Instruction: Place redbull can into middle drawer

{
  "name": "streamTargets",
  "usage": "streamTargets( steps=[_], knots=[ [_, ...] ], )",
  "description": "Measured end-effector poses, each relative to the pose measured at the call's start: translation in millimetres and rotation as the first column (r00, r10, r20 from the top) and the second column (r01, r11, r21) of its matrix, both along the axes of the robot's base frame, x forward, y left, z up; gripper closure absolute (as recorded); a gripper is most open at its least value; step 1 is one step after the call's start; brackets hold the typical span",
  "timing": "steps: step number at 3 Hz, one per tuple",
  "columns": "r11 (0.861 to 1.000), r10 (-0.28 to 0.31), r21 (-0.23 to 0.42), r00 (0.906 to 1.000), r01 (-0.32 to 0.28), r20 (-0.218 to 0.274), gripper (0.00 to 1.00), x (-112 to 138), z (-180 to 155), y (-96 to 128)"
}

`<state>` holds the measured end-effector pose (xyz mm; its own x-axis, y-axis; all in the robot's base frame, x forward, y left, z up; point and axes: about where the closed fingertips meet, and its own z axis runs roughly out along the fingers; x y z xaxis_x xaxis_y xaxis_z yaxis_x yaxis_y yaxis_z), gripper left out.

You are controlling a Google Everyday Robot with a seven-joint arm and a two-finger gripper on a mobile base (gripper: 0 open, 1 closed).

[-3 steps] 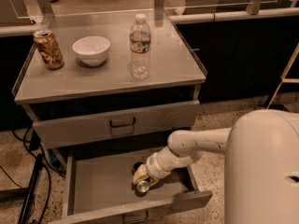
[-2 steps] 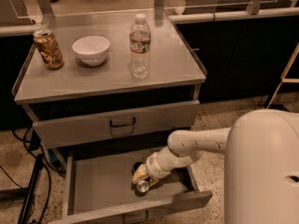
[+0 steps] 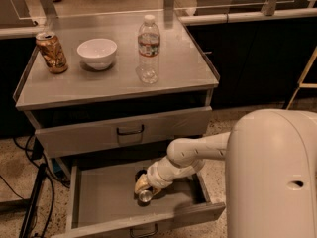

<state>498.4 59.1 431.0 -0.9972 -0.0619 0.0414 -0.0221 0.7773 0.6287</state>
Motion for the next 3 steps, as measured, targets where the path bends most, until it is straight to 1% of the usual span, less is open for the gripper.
streamTargets(
  steps=[1, 2, 3],
  knots=[
    [0.999, -0.008, -0.031, 0.9998, 0.009, 0.020, 1.00, 2.2, -6.0, 7.8],
    [0.999, -0.020, -0.044, 0.9998, 0.020, 0.005, 1.00, 4.6, -19.6, 12.2],
    [0.997, -0.038, -0.061, 0.9991, 0.037, -0.018, 1.00, 7.3, -36.1, 9.9]
  ],
)
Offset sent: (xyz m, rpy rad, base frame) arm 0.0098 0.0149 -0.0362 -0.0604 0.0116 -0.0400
